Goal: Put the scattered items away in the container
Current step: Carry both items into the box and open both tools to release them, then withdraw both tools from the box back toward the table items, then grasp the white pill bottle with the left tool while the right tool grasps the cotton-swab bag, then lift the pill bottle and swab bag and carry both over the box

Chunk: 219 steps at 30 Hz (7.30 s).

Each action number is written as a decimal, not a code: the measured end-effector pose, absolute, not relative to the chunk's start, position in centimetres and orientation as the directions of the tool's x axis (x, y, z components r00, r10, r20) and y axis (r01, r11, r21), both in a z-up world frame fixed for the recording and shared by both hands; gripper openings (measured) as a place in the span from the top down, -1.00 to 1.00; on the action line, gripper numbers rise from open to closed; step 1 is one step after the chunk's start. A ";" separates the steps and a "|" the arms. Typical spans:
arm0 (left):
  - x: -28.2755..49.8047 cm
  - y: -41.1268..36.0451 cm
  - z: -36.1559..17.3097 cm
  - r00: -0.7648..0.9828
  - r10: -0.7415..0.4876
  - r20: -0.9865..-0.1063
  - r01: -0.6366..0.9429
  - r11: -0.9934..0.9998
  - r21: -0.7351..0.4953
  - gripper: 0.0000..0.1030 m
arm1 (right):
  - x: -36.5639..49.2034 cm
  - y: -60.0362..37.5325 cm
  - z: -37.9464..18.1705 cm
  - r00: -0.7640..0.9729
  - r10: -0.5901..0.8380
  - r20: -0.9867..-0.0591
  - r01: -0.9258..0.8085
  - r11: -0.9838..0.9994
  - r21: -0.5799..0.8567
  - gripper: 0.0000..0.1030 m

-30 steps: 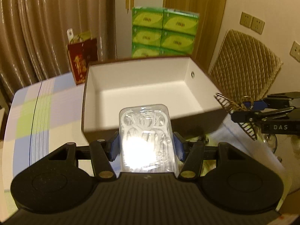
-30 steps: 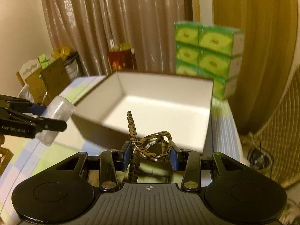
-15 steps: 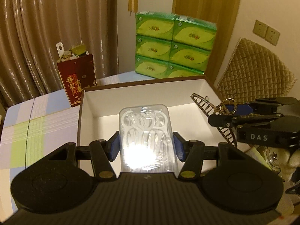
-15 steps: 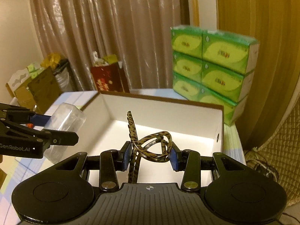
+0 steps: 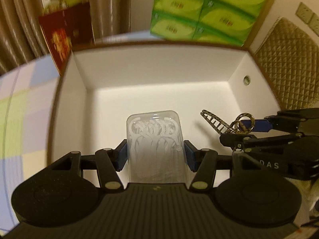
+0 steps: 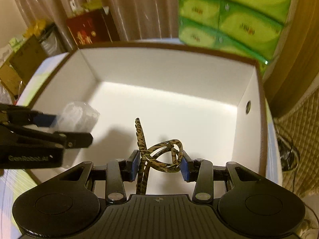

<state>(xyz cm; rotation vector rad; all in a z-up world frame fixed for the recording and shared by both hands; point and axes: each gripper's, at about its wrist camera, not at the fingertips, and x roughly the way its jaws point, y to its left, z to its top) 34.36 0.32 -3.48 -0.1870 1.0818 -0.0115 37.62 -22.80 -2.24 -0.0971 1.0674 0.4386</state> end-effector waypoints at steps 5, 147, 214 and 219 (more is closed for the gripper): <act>35.3 0.2 -5.4 0.415 -0.128 -0.901 -0.124 0.973 -0.196 -0.03 | 38.4 -22.9 -3.1 0.348 0.281 -0.894 -0.366 0.919 0.147 0.25; 13.2 2.4 -6.8 0.433 0.000 -0.901 -0.230 0.967 -0.110 -0.16 | 20.0 -29.6 -8.0 0.461 0.255 -0.850 -0.244 0.957 0.155 0.54; 9.0 0.3 -4.9 0.493 -0.004 -0.870 -0.087 0.995 -0.054 0.57 | 14.4 -29.3 -2.8 0.491 0.314 -0.813 -0.359 0.923 0.140 0.63; 8.6 -0.1 -3.4 0.521 -0.010 -0.854 -0.069 0.996 -0.053 0.57 | 14.4 -29.4 -1.0 0.504 0.352 -0.789 -0.370 0.913 0.172 0.63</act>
